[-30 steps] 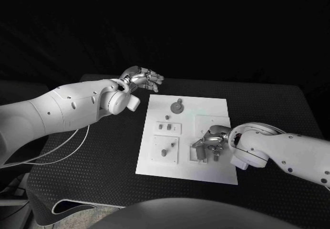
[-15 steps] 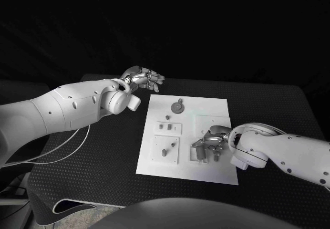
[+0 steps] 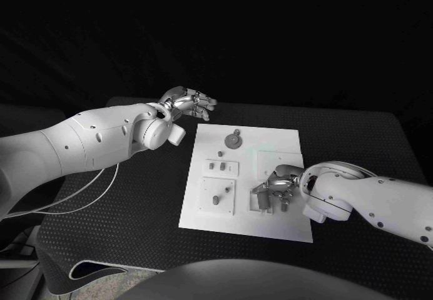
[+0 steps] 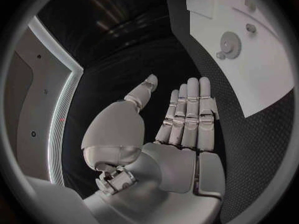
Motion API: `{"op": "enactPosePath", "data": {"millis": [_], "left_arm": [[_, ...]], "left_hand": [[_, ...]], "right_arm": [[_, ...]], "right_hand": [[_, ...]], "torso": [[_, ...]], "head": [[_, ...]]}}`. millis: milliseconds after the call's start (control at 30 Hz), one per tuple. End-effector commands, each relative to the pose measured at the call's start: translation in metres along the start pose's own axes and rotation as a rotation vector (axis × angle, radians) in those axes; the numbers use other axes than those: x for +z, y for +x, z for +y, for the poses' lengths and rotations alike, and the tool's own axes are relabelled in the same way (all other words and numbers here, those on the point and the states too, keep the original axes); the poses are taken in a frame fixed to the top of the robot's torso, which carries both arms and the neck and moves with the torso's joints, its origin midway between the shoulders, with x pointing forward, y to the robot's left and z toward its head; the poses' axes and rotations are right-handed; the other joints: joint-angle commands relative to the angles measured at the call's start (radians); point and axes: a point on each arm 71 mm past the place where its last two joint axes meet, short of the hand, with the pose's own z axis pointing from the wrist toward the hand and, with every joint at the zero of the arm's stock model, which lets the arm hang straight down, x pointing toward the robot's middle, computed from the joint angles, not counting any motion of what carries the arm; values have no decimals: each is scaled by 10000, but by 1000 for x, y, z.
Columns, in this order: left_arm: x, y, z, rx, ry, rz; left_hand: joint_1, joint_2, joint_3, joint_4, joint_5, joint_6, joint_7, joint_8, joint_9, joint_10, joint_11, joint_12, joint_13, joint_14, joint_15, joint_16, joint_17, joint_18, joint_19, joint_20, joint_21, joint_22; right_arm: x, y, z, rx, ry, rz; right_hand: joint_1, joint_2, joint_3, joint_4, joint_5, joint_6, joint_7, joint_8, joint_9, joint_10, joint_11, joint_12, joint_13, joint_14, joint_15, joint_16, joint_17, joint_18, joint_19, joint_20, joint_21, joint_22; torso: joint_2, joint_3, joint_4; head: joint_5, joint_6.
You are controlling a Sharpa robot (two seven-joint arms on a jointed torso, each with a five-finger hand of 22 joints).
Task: Assemble the parts on the task board
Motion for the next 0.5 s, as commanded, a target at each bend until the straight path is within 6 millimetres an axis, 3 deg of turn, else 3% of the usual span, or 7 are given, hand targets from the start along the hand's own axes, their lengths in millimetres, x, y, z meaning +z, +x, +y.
{"op": "enactPosePath", "data": {"millis": [33, 267, 500], "left_arm": [[1, 2, -2, -25, 89, 164], [0, 2, -2, -24, 71, 163], [0, 2, -2, -25, 70, 171]], "left_hand": [[-79, 16, -28, 22, -51, -101, -2, 34, -11, -73, -30, -8, -9, 3, 64, -55, 17, 107, -72, -24, 11, -14], [-85, 19, -26, 24, -51, -100, -3, 37, -12, -74, -29, -7, -9, 2, 64, -57, 20, 107, -74, -23, 12, -16], [-95, 24, -25, 30, -51, -99, -3, 40, -14, -75, -28, -7, -9, 2, 65, -60, 22, 107, -75, -22, 13, -18]], "right_arm": [[1, 13, -4, -290, 174, 637], [0, 13, -4, -315, 149, 665], [0, 14, -3, -448, 128, 643]], "right_hand": [[-138, 40, 0, 78, -26, 104, 173, -65, -1, -56, -4, -32, 19, -29, -3, 62, 8, 136, -27, -61, 3, 198], [-254, 32, -13, 131, -33, 107, 175, -70, 4, -64, -2, -28, 26, -47, 1, 73, -16, 136, -39, -56, 5, 202], [-477, -293, -34, 141, -28, 78, 183, -101, 4, -107, 8, -32, 40, -132, 8, 70, -106, 136, -82, -54, 3, 205]], "torso": [[-1, -1, 3], [0, -1, 5], [1, -1, 0]], "head": [[-1, 1], [34, 1], [51, 1]]}}
